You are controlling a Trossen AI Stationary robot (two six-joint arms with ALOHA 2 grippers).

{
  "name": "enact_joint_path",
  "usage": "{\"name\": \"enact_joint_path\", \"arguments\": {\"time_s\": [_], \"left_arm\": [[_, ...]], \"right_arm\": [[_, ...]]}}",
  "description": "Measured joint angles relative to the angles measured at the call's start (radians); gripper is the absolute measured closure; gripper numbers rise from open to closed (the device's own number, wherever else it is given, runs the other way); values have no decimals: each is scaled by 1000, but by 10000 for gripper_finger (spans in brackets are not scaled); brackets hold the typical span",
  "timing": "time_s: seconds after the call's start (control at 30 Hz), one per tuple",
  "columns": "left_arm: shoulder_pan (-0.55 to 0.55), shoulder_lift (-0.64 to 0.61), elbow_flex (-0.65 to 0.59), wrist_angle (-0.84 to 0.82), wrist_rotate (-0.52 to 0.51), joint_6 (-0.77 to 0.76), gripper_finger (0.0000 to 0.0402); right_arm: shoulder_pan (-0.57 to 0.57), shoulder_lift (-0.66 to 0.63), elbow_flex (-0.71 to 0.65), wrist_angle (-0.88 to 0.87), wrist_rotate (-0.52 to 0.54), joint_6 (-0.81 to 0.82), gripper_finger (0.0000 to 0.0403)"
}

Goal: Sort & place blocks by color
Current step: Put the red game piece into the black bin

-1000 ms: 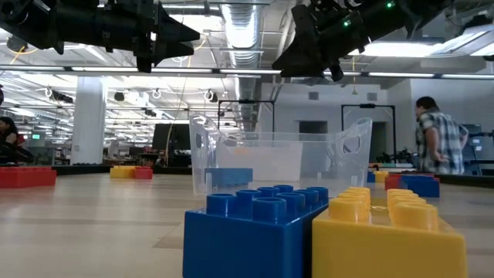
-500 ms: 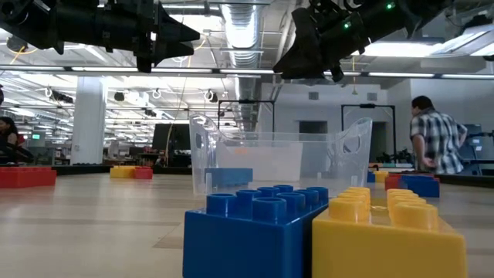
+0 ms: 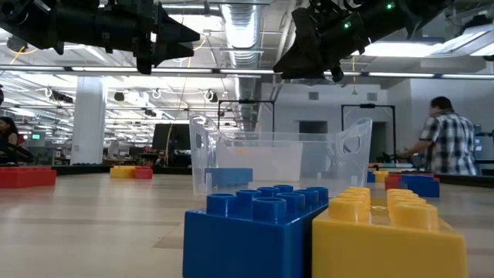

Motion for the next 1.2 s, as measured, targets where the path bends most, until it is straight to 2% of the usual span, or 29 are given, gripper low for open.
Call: {"name": "enact_joint_path", "arguments": {"time_s": [0.2, 0.47, 0.63, 0.73, 1.2], "left_arm": [[0, 0, 0, 0, 0, 9, 143], [0, 0, 0, 1, 0, 8, 143], [0, 0, 0, 0, 0, 7, 143], [0, 0, 0, -9, 1, 7, 143], [0, 0, 0, -12, 1, -2, 143]], "right_arm": [[-8, 0, 0, -1, -12, 5, 230], [-8, 0, 0, 11, -183, 9, 230], [-10, -3, 0, 28, -219, -9, 231], [-22, -2, -5, 40, -276, -9, 238], [-108, -56, -215, 296, -346, 19, 295]]}}
